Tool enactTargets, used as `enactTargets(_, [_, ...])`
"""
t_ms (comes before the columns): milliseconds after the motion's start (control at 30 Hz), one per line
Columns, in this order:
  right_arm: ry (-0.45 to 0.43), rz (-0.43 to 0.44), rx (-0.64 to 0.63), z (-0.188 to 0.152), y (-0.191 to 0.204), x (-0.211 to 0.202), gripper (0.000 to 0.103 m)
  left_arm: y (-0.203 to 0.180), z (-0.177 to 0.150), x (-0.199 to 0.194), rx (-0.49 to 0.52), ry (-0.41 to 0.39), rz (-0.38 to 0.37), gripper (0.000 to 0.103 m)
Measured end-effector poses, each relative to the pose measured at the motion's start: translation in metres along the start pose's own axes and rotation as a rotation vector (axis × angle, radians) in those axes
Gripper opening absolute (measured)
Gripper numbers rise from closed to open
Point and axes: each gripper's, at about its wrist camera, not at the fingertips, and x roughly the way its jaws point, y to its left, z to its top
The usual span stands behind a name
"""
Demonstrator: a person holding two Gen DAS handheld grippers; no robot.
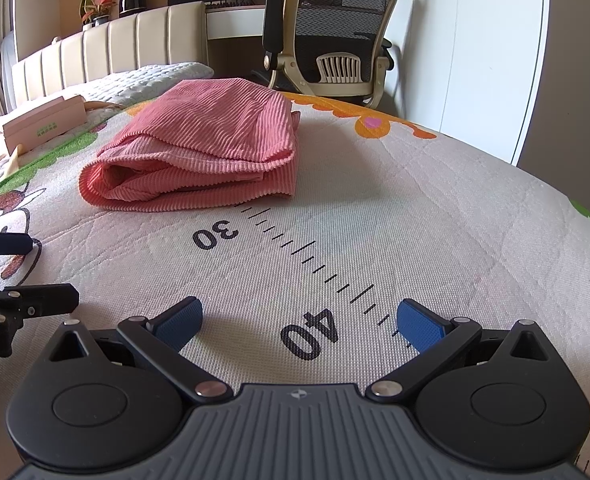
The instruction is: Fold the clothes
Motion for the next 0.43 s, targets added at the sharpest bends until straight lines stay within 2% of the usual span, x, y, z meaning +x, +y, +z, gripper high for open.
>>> enactTargets(433, [-0.002, 0.007, 0.002, 0.0000, -0.0008, 0.0001, 0.103, 0.0029, 0.0001, -0.0019, -0.014, -0.010, -0.009, 0.103])
